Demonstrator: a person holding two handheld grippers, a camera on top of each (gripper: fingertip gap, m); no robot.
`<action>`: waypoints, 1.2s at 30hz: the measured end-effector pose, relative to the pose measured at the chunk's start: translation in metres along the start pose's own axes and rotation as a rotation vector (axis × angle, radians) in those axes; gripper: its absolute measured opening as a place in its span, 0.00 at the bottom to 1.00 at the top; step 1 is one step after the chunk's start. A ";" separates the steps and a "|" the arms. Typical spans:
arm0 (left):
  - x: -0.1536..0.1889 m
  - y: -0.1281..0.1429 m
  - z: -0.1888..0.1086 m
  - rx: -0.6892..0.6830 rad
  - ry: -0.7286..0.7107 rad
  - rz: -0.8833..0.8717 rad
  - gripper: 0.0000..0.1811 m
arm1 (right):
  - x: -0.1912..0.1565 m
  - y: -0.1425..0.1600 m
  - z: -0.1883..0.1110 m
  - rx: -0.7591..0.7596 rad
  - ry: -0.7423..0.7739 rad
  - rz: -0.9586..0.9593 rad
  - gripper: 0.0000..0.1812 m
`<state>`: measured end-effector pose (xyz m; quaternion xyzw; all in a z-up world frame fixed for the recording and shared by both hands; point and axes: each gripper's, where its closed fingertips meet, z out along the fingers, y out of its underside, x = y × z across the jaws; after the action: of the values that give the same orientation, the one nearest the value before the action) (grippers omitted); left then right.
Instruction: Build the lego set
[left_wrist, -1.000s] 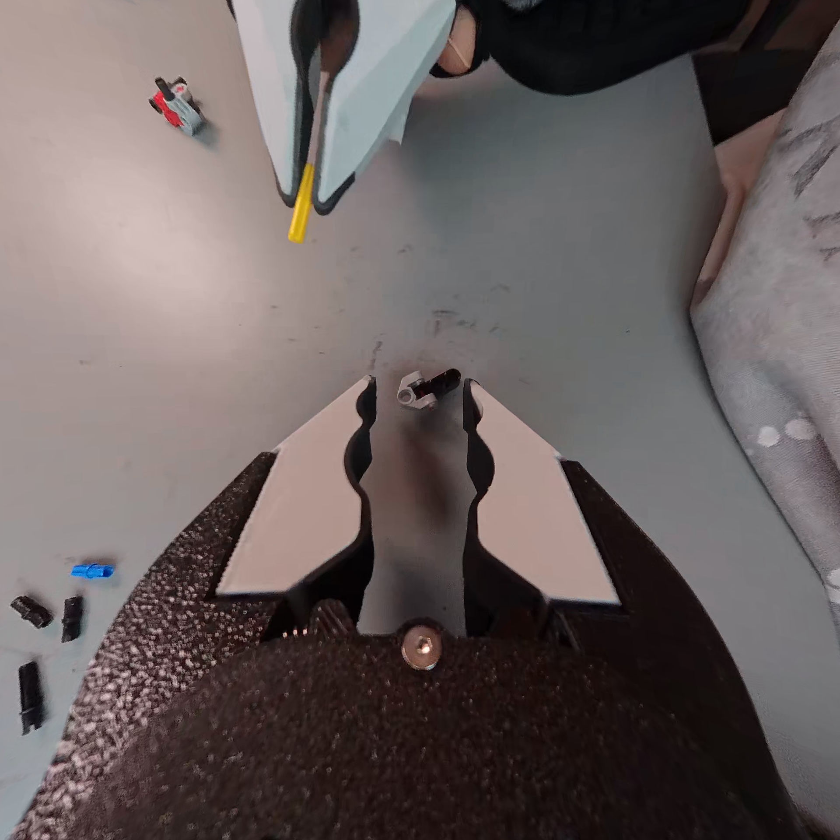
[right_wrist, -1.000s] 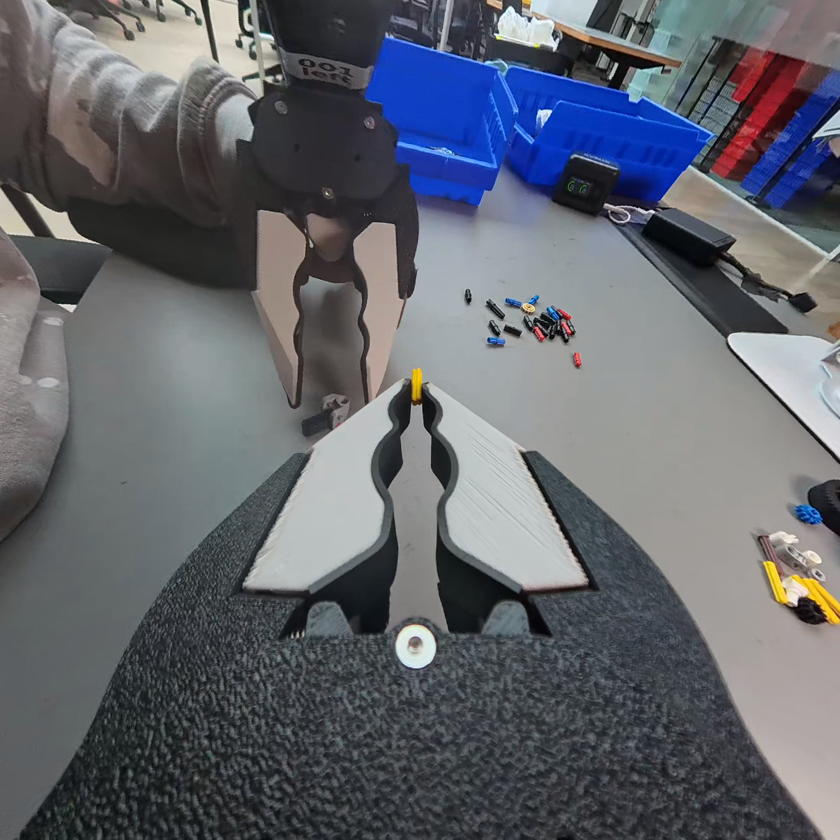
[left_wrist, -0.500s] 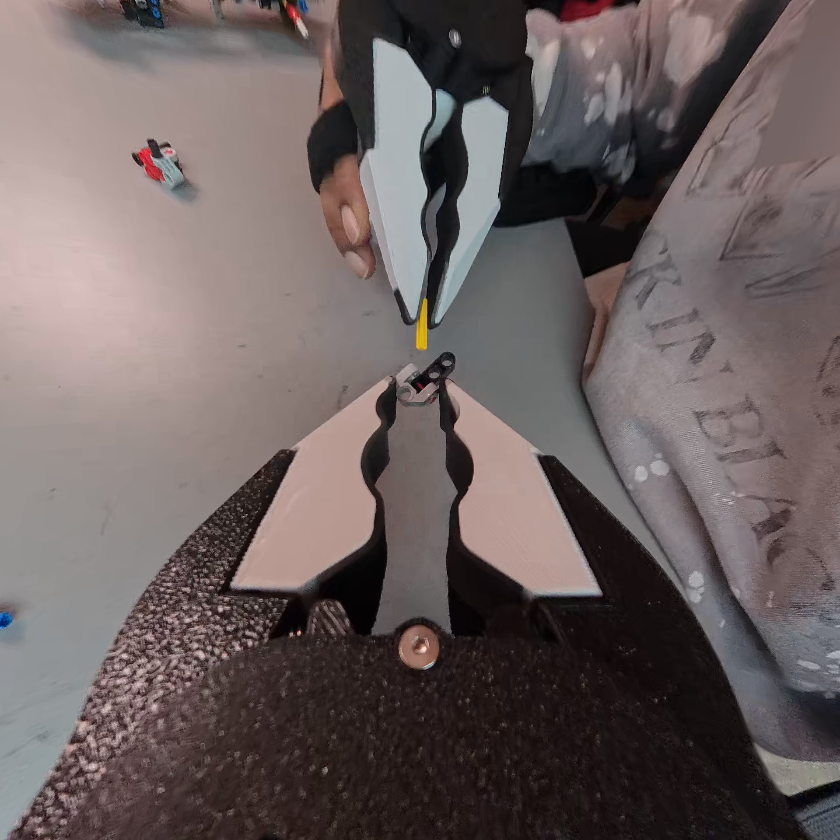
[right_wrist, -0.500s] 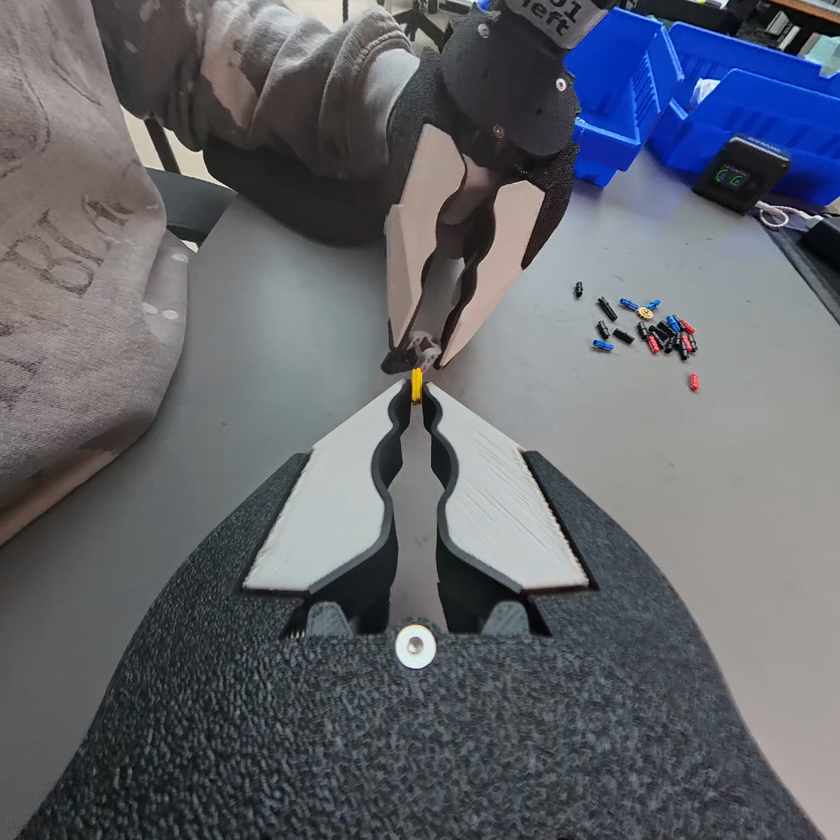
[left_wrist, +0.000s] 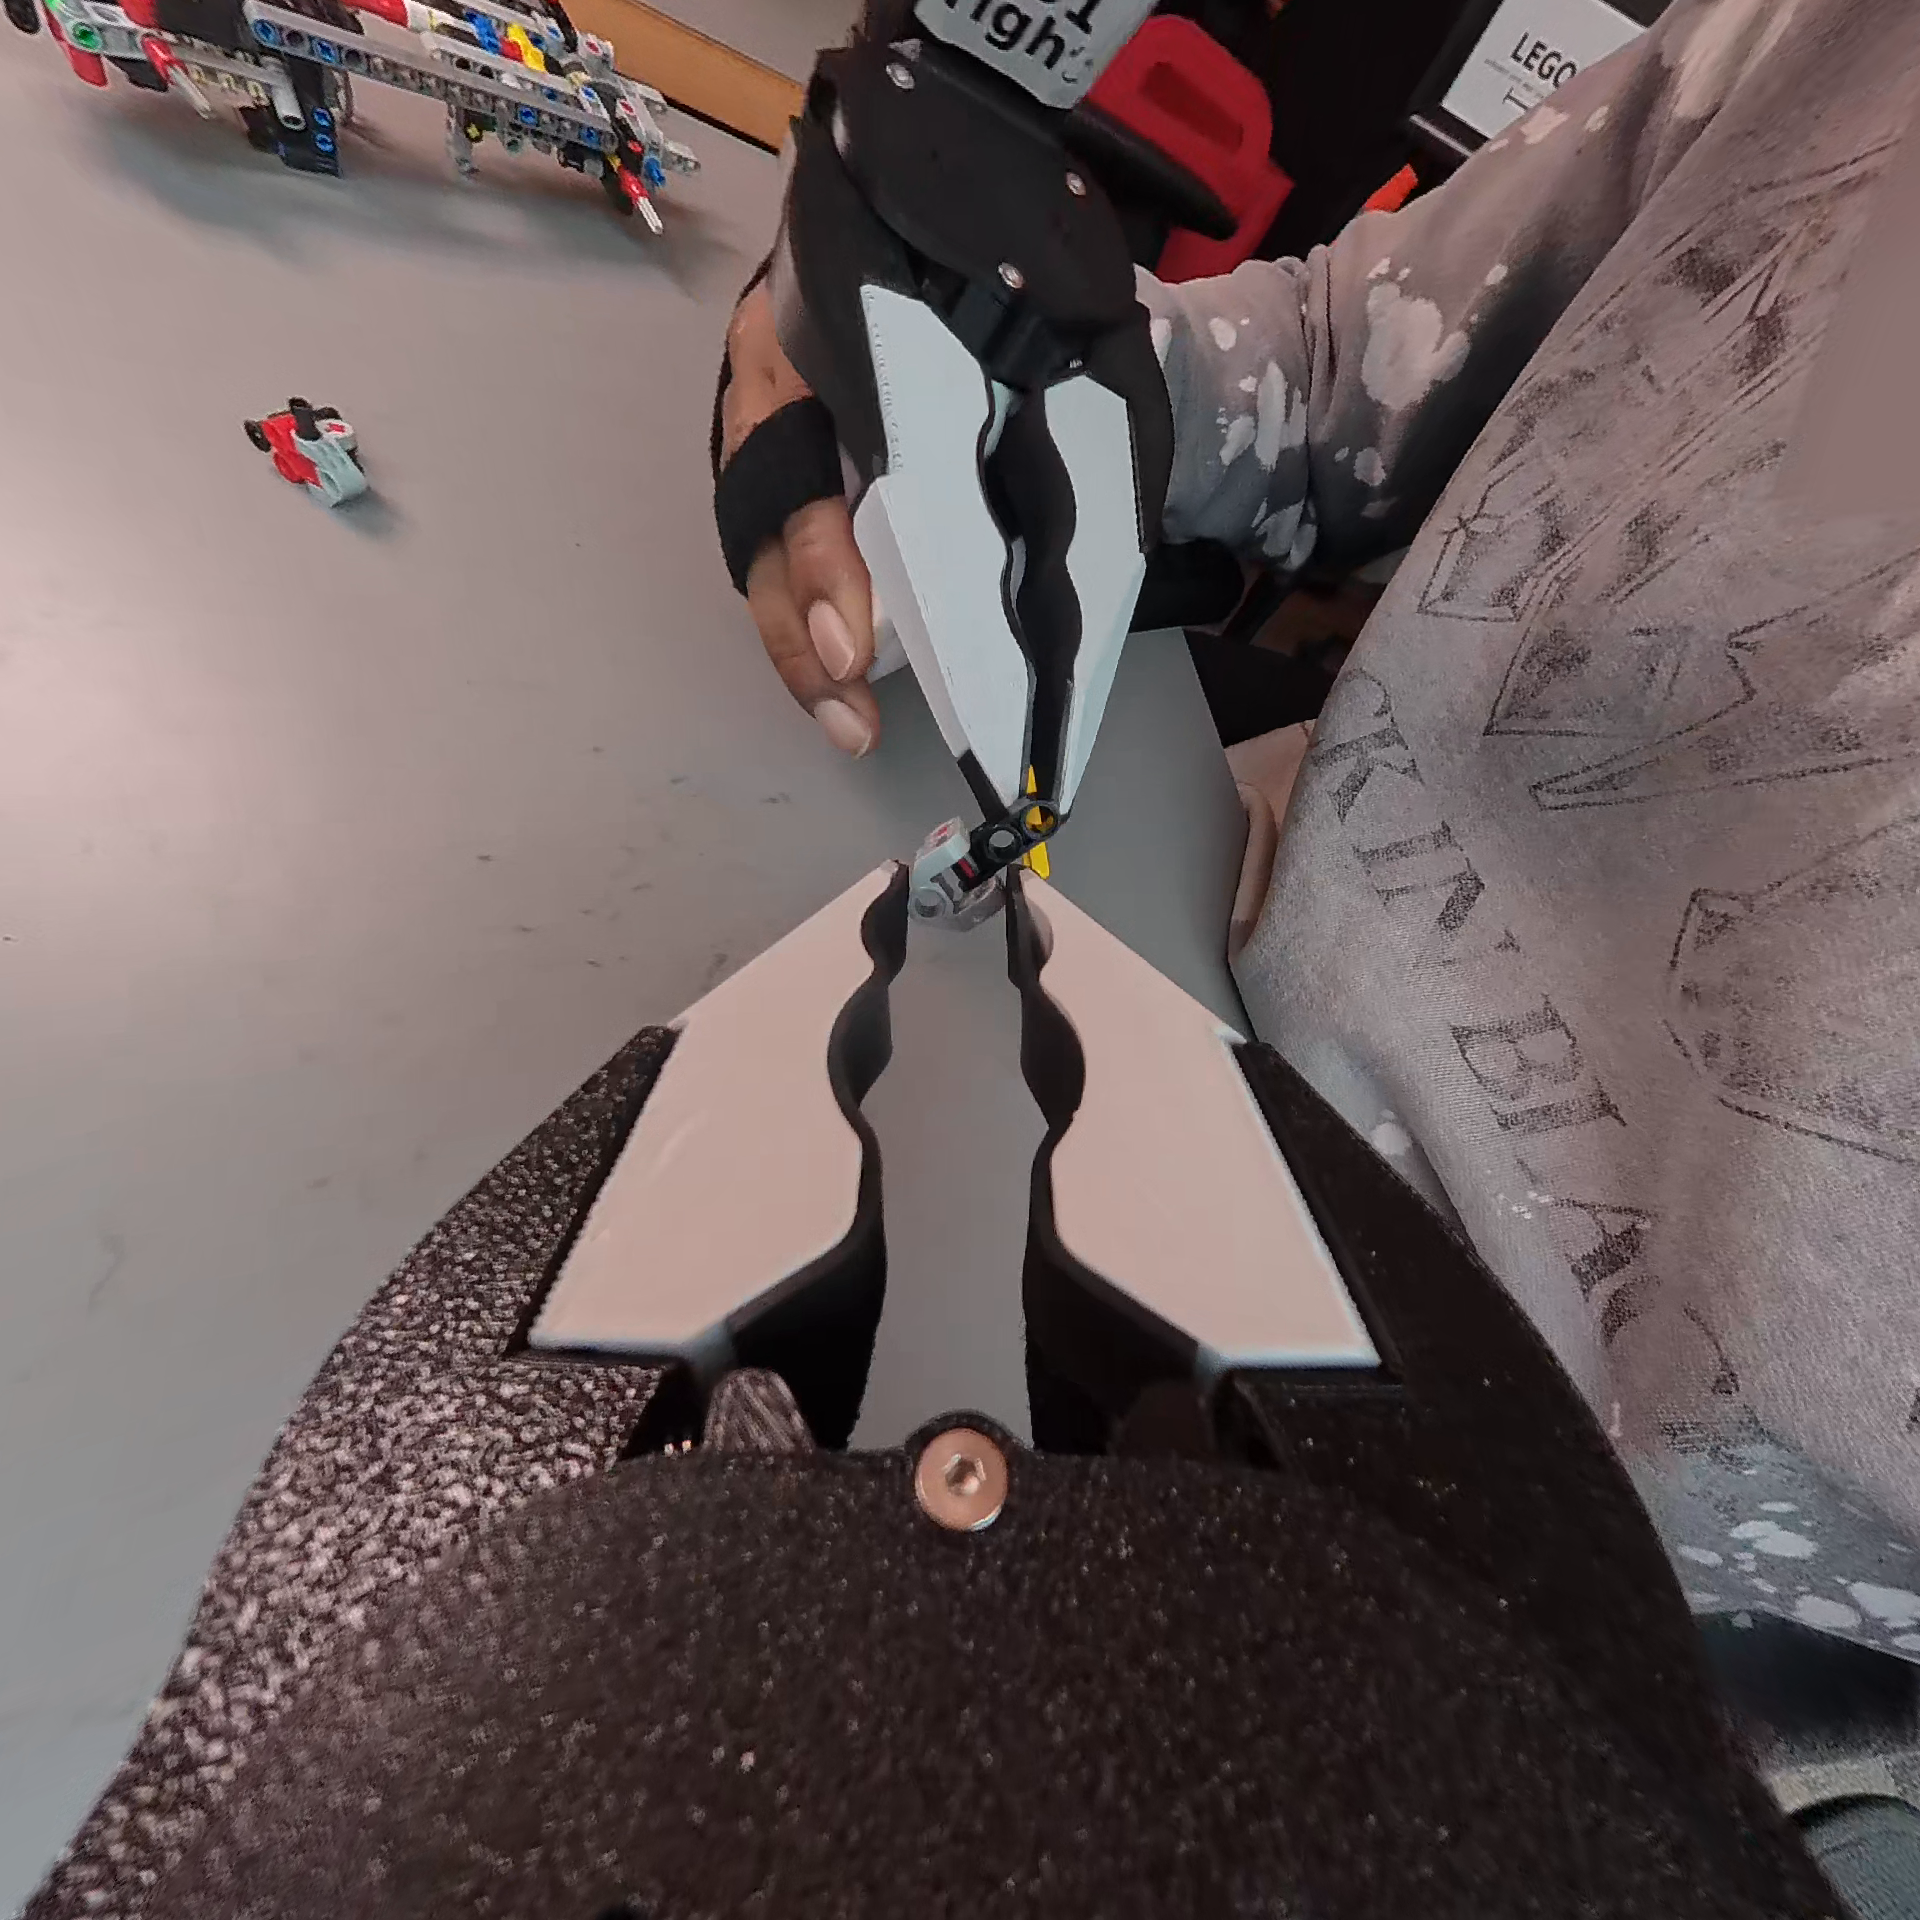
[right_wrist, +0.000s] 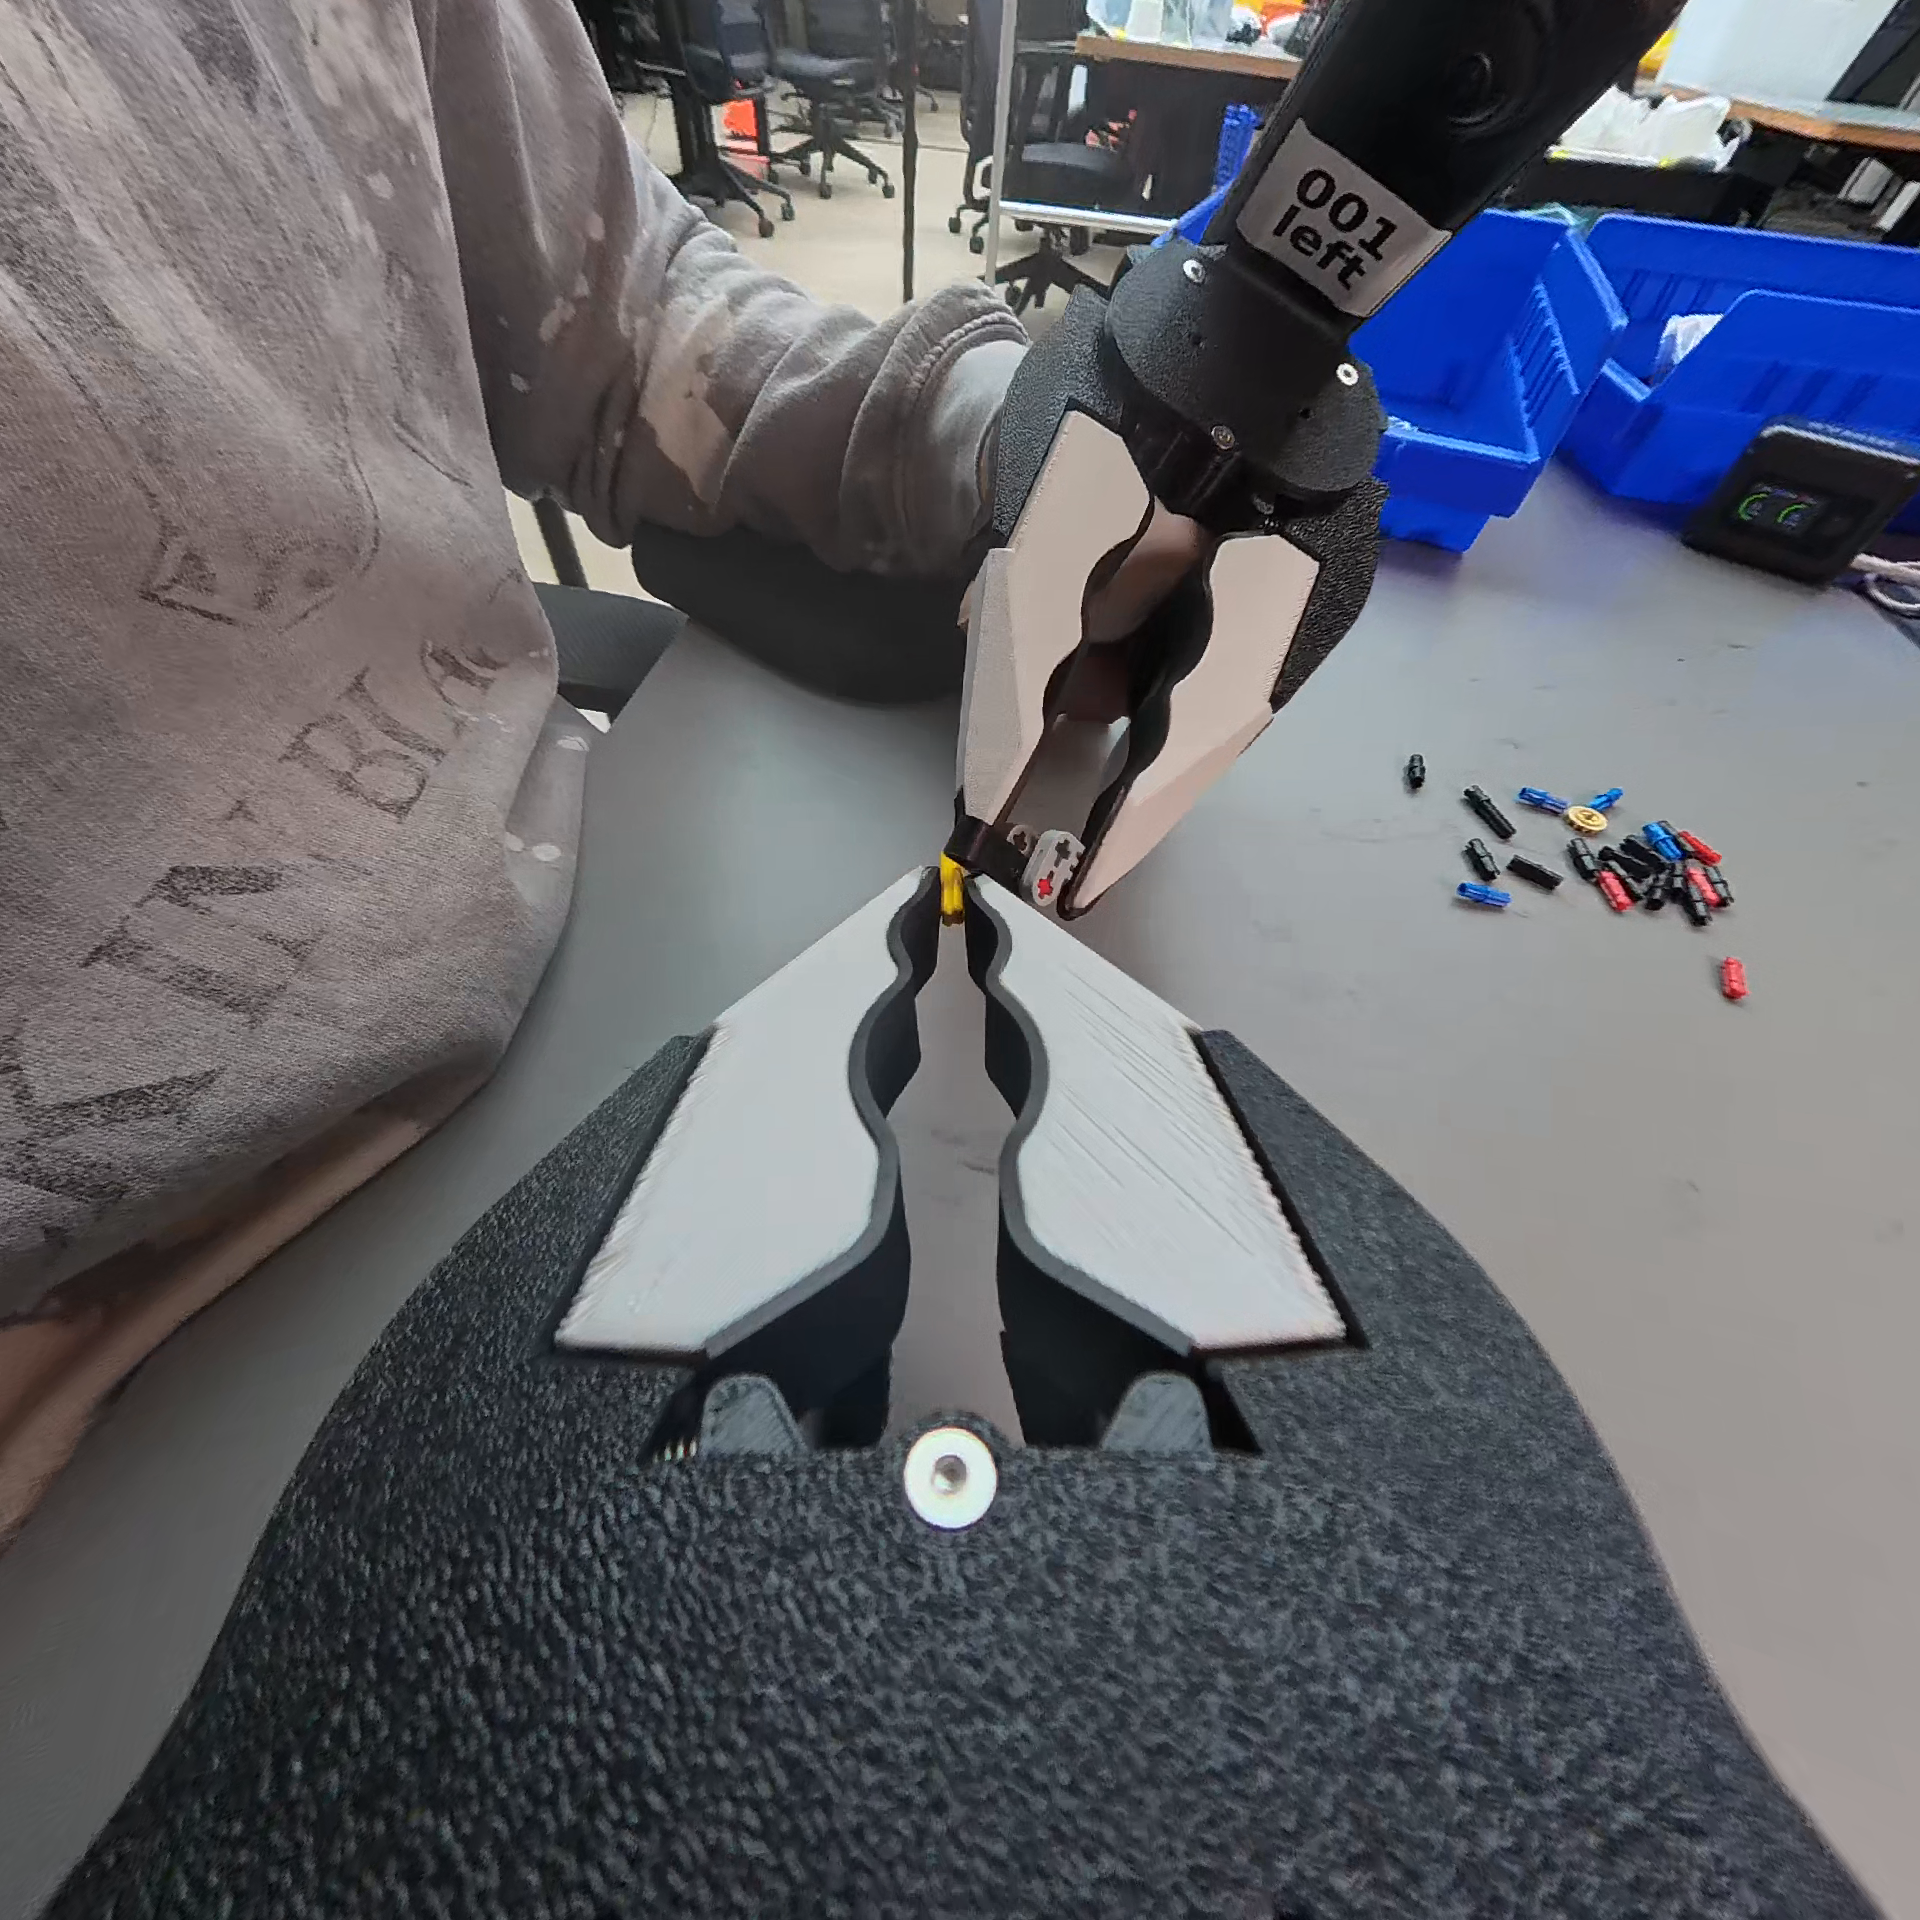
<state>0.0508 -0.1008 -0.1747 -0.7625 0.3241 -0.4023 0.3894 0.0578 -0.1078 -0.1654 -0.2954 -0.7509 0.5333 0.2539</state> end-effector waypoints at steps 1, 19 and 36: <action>0.002 0.002 0.001 -0.013 0.008 0.011 0.10 | -0.003 0.001 0.001 0.002 -0.025 0.019 0.02; -0.006 -0.014 -0.006 0.073 -0.113 0.132 0.10 | 0.024 -0.024 -0.016 0.131 0.116 0.055 0.02; -0.012 0.036 0.018 -0.239 -0.166 0.215 0.09 | 0.006 0.024 0.003 -0.170 0.042 -0.023 0.02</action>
<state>0.0544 -0.1025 -0.2165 -0.7950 0.4161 -0.2524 0.3621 0.0559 -0.0992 -0.1882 -0.3185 -0.7913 0.4583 0.2496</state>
